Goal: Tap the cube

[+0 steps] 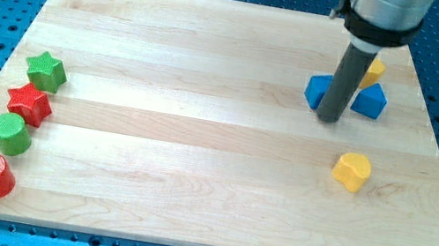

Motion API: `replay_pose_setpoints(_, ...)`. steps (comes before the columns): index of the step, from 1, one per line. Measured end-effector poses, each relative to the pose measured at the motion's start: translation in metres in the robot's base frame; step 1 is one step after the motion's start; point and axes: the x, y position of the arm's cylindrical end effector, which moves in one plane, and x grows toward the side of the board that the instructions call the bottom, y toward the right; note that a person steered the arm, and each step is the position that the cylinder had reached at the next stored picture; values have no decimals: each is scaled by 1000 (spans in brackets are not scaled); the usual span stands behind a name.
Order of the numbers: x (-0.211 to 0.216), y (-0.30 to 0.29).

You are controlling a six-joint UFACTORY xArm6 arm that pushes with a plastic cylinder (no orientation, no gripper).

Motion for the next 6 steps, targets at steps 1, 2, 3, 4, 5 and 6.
replay_pose_setpoints(1,10,-33)
replay_pose_setpoints(2,1,-109)
replay_pose_setpoints(3,-47,-124)
replay_pose_setpoints(4,-71,-88)
replay_pose_setpoints(5,-69,-48)
replay_pose_setpoints(6,-49,-20)
